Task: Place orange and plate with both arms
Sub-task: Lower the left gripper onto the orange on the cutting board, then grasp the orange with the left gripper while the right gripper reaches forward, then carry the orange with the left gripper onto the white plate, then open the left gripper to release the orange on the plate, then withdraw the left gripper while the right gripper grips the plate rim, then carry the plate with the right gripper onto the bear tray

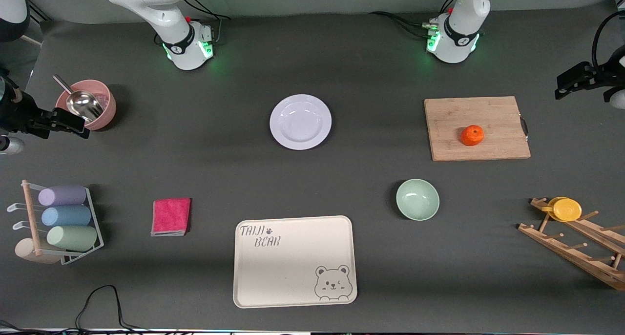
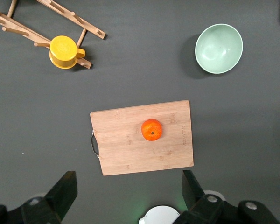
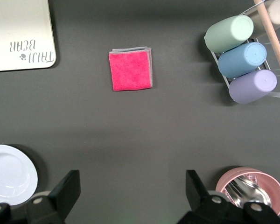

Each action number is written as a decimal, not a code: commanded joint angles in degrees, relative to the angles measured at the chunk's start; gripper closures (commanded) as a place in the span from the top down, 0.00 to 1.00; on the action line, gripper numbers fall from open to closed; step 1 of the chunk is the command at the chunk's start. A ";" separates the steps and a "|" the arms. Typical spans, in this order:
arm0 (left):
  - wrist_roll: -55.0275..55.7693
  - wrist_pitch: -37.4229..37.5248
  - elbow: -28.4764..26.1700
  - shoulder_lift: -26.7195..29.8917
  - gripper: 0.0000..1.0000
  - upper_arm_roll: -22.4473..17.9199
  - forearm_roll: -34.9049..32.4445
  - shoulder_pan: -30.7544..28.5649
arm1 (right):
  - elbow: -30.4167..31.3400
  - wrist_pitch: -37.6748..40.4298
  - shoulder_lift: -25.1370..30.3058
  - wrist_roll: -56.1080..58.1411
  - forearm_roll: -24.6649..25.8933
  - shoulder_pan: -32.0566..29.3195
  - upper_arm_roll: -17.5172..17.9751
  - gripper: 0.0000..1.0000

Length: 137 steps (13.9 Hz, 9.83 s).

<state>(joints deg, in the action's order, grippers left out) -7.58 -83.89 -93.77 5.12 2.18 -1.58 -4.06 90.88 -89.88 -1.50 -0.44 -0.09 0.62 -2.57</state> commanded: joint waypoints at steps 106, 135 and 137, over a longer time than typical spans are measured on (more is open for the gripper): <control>58.68 -7.89 12.38 -29.13 1.00 44.14 -17.76 -7.78 | 54.68 -14.69 -27.50 85.69 -105.71 26.96 -10.17 0.47; -0.07 -11.21 -15.30 6.57 1.00 -8.42 -1.93 9.51 | 50.45 -14.71 -15.74 71.03 -113.66 34.36 -10.79 0.00; -0.07 -11.12 -15.30 6.66 1.00 -8.33 -1.94 9.51 | 48.79 -14.88 -14.41 67.34 -111.54 34.28 -11.83 0.00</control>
<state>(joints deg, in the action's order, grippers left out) -6.99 -94.15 -108.24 11.02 -5.35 -2.72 4.23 139.91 -104.71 -19.11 71.36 -113.70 35.02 -13.27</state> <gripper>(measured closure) 0.000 0.960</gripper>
